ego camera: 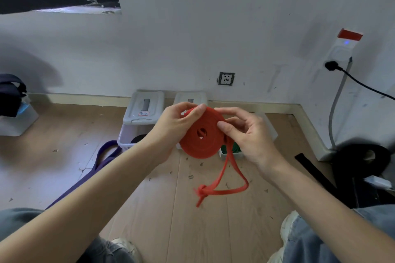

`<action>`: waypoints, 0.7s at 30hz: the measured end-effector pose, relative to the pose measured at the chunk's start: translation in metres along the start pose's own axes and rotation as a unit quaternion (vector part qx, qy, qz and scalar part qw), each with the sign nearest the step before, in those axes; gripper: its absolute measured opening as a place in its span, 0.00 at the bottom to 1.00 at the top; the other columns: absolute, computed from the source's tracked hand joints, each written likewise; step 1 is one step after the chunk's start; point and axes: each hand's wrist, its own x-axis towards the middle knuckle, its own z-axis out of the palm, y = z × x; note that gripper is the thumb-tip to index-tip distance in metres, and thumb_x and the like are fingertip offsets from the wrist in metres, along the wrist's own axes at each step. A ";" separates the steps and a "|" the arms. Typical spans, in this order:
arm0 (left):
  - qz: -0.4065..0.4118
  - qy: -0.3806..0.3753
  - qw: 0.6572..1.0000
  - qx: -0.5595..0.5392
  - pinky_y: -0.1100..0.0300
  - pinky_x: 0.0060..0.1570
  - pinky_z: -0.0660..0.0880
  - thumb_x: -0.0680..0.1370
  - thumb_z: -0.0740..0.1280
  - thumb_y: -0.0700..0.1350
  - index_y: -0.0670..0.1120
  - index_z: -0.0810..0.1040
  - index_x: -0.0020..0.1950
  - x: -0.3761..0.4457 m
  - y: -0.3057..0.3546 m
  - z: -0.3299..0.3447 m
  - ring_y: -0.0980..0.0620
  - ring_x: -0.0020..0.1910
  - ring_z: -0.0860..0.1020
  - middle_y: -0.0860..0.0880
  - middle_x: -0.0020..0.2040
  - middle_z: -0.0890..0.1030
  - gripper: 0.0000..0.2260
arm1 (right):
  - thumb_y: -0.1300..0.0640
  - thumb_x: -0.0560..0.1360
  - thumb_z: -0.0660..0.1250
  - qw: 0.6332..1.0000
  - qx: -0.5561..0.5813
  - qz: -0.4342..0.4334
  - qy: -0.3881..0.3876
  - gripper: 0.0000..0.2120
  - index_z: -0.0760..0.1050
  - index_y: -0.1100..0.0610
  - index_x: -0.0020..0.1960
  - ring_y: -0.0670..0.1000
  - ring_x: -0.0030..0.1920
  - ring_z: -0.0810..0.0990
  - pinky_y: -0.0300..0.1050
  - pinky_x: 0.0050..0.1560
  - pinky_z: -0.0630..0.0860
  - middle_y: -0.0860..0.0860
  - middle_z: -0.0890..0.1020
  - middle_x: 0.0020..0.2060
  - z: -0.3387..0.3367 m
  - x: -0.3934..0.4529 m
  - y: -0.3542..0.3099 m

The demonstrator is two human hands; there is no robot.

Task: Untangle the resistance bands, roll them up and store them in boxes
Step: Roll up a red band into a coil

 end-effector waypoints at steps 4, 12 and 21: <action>0.128 0.096 0.975 0.153 0.66 0.31 0.74 0.75 0.68 0.51 0.51 0.81 0.37 0.001 0.003 0.001 0.61 0.30 0.77 0.55 0.31 0.82 0.08 | 0.62 0.74 0.67 1.000 0.000 0.009 -0.022 0.12 0.78 0.54 0.56 0.53 0.38 0.84 0.41 0.39 0.81 0.56 0.84 0.40 0.001 0.000 -0.001; 0.062 0.184 0.978 -0.080 0.65 0.30 0.76 0.75 0.68 0.50 0.49 0.79 0.33 0.008 0.013 -0.003 0.60 0.27 0.77 0.56 0.26 0.80 0.11 | 0.53 0.64 0.72 0.997 0.048 0.043 -0.050 0.23 0.64 0.56 0.53 0.53 0.40 0.85 0.43 0.43 0.81 0.52 0.86 0.40 0.015 -0.007 -0.002; 0.046 0.088 0.988 -0.121 0.63 0.31 0.75 0.76 0.66 0.48 0.50 0.81 0.34 0.006 0.010 -0.010 0.58 0.30 0.78 0.55 0.30 0.80 0.12 | 0.64 0.70 0.69 0.989 0.138 0.062 -0.004 0.15 0.69 0.55 0.53 0.52 0.33 0.83 0.39 0.33 0.78 0.56 0.84 0.37 0.009 -0.005 -0.004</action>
